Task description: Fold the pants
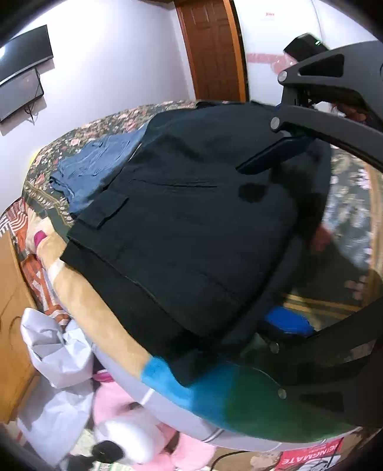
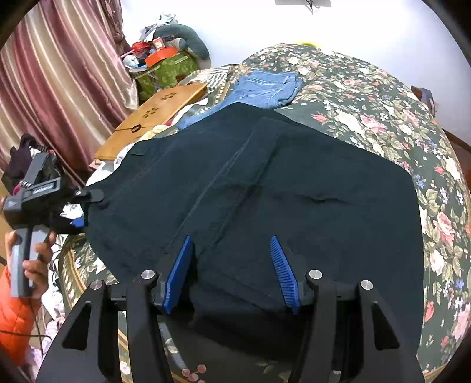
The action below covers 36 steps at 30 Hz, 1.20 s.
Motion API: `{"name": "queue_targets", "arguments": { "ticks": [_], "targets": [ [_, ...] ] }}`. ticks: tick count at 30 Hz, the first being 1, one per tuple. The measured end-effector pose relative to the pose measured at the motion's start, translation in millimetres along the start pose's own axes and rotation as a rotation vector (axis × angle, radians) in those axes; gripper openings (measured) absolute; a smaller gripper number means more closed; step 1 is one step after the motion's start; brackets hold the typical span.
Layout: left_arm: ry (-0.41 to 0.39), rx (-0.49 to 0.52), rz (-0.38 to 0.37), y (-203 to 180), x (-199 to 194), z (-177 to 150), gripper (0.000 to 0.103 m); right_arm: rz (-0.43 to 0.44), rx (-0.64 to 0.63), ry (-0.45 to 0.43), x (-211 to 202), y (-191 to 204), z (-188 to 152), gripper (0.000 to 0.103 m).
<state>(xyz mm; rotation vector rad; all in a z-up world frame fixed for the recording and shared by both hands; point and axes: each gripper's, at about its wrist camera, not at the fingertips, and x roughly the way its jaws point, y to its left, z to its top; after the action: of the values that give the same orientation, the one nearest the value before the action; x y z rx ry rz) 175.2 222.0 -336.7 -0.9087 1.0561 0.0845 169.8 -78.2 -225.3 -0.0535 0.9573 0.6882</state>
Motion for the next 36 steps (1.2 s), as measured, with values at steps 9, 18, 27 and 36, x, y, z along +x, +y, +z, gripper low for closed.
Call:
{"name": "queue_targets", "arguments": {
  "ticks": [9,18,27,36],
  "targets": [
    [-0.128,0.213,0.253,-46,1,1,0.024,-0.002,0.014,-0.005,-7,-2,2,0.052],
    [-0.338,0.454,0.250,-137,-64,-10,0.018,-0.125,0.144,-0.102,-64,-58,-15,0.052],
    [-0.442,0.650,0.194,-234,-86,-33,0.018,-0.276,0.262,-0.096,-100,-130,-55,0.054],
    [-0.357,0.864,0.069,-332,-44,-70,0.014,-0.218,0.310,-0.060,-68,-152,-74,0.053]
  ]
}}
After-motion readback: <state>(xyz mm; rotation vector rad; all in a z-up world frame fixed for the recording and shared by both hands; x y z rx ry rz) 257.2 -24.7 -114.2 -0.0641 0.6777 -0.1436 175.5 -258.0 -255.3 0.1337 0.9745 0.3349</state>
